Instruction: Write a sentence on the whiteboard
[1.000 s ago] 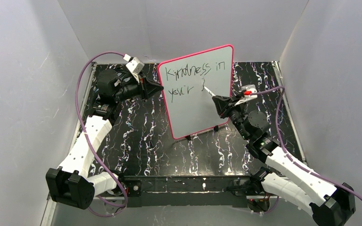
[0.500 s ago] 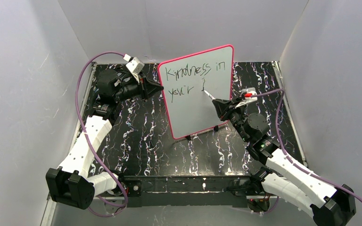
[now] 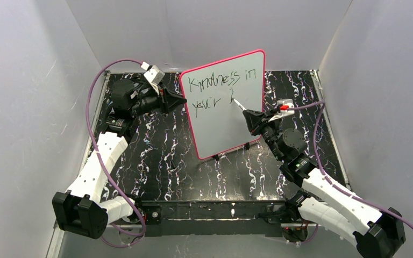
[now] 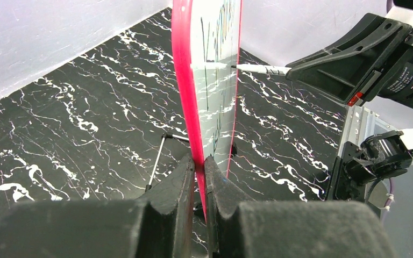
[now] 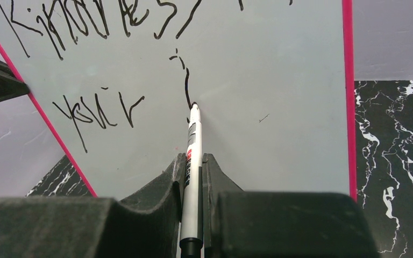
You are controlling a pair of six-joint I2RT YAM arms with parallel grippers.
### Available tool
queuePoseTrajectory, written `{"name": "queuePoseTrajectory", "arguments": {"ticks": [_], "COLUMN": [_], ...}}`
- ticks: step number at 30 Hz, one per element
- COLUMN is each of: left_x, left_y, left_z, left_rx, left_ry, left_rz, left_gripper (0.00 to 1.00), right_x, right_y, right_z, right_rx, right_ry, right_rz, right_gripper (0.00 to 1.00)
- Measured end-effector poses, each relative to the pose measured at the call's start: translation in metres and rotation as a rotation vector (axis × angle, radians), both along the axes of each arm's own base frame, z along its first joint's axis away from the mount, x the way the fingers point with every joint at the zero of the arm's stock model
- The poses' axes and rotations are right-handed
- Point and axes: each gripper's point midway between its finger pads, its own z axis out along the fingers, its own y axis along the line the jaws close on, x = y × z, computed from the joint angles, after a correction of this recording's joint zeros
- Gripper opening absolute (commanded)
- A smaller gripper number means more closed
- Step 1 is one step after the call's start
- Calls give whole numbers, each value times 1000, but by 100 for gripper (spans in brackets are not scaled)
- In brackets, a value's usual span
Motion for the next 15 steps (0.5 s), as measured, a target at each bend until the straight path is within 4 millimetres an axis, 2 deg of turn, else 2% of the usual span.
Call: {"name": "queuePoseTrajectory", "arguments": {"ticks": [15], "left_x": [-2], "left_y": [-1], "left_z": [0], "left_rx": [-1], "left_ry": [0], "left_rz": [-11], "left_gripper": [0], "right_x": [2], "right_y": [-10], "right_z": [5], "right_rx": [1], "right_ry": [-14], "right_rz": [-50], "right_gripper": [1]}}
